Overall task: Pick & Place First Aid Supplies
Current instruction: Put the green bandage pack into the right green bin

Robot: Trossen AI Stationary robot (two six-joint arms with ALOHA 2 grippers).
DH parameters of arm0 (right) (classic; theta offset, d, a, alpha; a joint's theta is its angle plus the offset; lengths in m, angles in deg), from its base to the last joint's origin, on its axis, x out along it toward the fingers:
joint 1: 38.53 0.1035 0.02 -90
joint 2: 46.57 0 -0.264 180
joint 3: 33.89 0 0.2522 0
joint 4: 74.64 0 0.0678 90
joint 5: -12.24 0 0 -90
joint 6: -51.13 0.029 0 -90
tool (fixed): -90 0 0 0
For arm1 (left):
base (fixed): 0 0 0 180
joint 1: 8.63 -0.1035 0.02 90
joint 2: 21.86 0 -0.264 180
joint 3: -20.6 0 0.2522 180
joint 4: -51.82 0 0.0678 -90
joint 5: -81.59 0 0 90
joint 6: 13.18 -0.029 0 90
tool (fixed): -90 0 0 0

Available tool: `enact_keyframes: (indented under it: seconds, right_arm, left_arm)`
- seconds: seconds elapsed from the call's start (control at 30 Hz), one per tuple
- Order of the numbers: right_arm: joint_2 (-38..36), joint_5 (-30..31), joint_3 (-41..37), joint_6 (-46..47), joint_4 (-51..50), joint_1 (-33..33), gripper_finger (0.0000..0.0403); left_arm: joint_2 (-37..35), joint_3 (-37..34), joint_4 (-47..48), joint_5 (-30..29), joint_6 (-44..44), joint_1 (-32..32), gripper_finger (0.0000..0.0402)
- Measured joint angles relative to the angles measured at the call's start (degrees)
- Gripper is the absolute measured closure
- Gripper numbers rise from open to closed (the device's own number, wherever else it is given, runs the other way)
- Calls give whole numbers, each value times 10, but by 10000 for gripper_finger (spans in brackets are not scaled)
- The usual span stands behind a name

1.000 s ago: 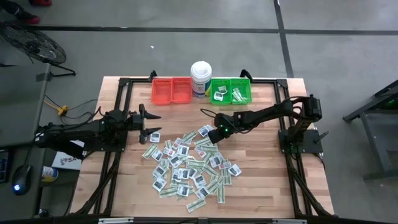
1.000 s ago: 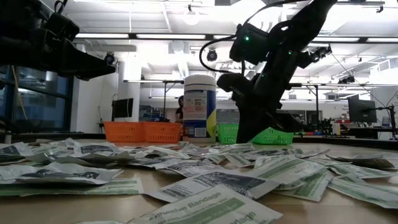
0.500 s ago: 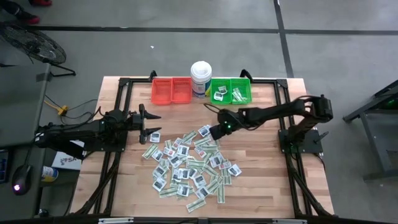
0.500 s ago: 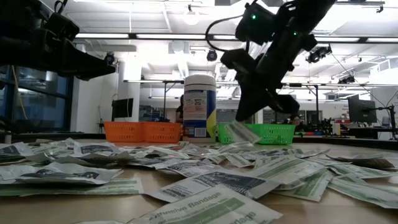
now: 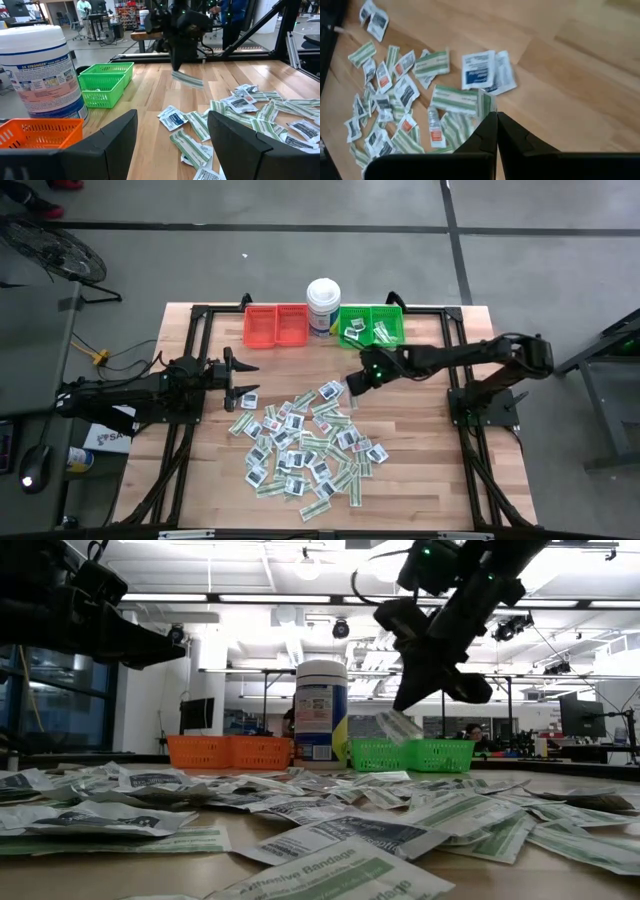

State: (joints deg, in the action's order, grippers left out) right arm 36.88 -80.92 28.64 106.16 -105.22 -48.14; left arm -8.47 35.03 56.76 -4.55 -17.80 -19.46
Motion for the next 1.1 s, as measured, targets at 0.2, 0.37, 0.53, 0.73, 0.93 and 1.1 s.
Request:
enact_keyframes:
  seconds: [0.2,0.37,0.53,0.73,0.93,1.1]
  right_arm:
    - [-66,-2,-64,-28,23,-47,403]
    - [-123,-2,-96,-77,23,-102,403]
    - [-159,4,-102,-134,23,-165,403]
    - [-173,14,-102,-187,19,-231,403]
    - [-173,43,-103,-206,34,-287,403]
    - [-173,82,-103,-181,34,-335,403]
  left_arm:
    - [0,0,0,0,0,0,163]
    - [0,0,0,0,0,0,163]
    - [0,0,0,0,0,0,163]
    - [0,0,0,0,0,0,163]
    - [0,0,0,0,0,0,163]
    - [0,0,0,0,0,0,163]
